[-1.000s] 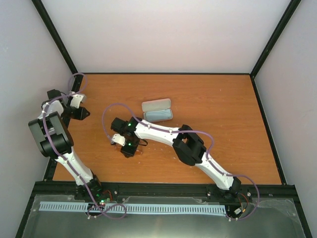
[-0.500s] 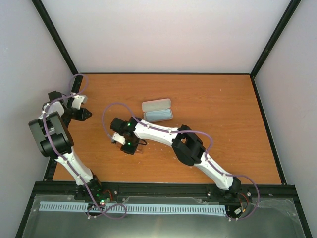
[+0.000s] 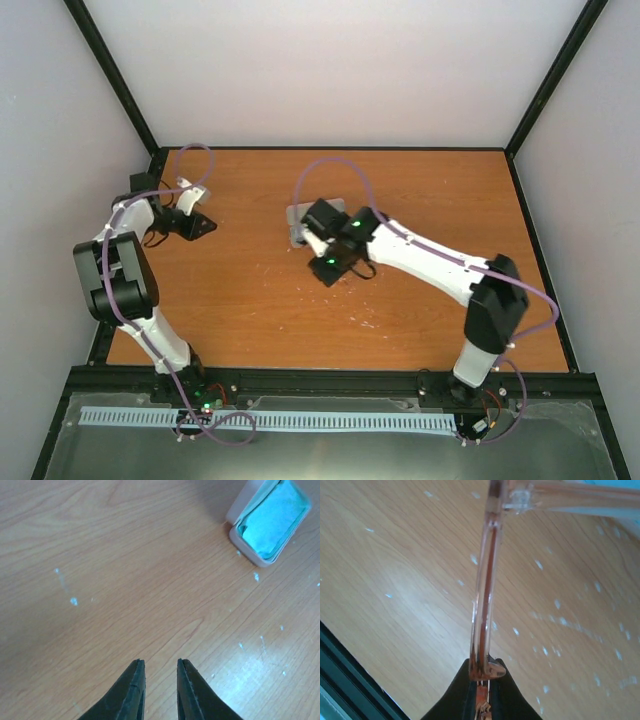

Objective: Organize the sunglasses
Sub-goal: Pick up the sunglasses from the center of the board, then place the sunglasses at the center of the board.

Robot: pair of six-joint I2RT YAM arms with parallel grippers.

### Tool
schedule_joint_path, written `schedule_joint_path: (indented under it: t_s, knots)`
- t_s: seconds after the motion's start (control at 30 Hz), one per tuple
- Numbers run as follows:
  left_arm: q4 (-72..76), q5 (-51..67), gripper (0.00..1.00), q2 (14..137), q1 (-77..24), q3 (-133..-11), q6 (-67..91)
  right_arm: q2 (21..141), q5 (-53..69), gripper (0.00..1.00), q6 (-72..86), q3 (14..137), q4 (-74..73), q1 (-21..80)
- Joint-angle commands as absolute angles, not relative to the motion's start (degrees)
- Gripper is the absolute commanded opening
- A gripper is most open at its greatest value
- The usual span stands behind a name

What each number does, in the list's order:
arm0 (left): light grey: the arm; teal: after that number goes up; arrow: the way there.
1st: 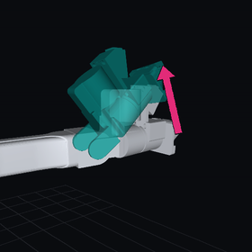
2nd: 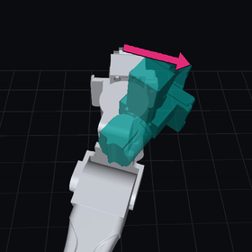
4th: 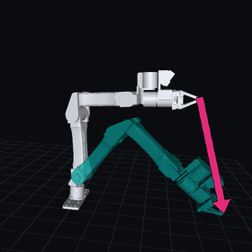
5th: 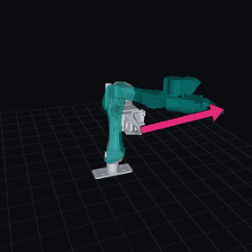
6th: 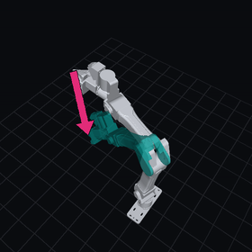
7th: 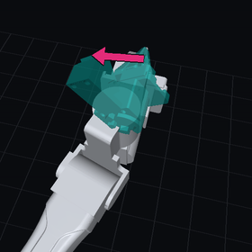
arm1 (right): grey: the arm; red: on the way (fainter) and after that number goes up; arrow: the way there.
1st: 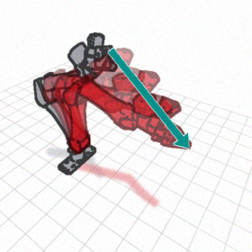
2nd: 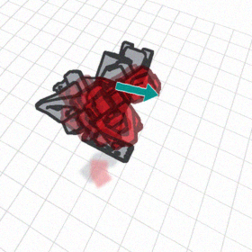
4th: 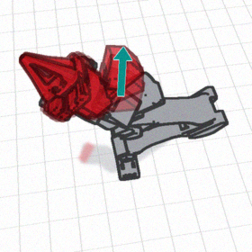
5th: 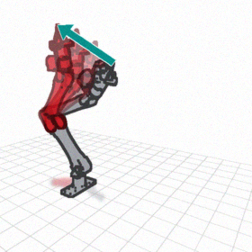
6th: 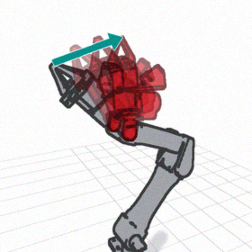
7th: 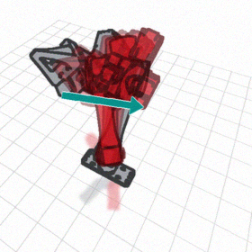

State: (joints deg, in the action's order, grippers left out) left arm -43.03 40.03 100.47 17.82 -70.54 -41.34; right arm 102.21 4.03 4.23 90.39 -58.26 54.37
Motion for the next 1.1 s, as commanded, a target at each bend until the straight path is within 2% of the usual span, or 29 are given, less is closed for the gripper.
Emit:
schedule_joint_path:
  t_s: [0.0, 0.23, 0.43, 0.6, 0.67, 0.77, 0.9, 1.07]
  knots:
    - [-47.3, 44.3, 0.19, 101.8, 15.2, -75.9, -44.0, 95.6, 4.3, 0.03, 16.0, 77.9, -57.1, 47.6]
    - [-44.9, 49.0, 0.19, 99.4, 3.3, -75.4, -41.5, 85.7, 20.4, 0.03, 30.7, 69.3, -36.7, 35.6]
    - [-40.5, 49.6, 0.19, 96.4, -5.2, -73.7, -38.4, 85.7, 23.4, 0.03, 40.0, 69.4, -29.9, 31.7]
    - [-36.2, 47.5, 0.18, 95.9, -7.3, -73.2, -32.7, 85.6, 26.5, 0.03, 42.7, 67.2, -24.3, 28.8]
    - [-36.1, 46.5, 0.18, 96.8, -7.3, -74.1, -32.7, 86.4, 28.7, 0.03, 38.0, 68.5, -26.3, 28.7]
    - [-36.0, 46.4, 0.18, 97.7, -7.3, -75.5, -33.0, 88.8, 28.2, 0.03, 29.2, 71.2, -37.5, 28.7]
    - [-37.6, 46.0, 0.19, 100.1, -7.3, -78.7, -34.6, 92.0, 17.3, 0.03, 21.9, 72.1, -54.9, 29.0]
    - [-38.1, 45.4, 0.19, 102.3, -7.3, -80.8, -35.7, 95.7, 2.9, 0.03, 22.6, 71.5, -63.8, 29.1]
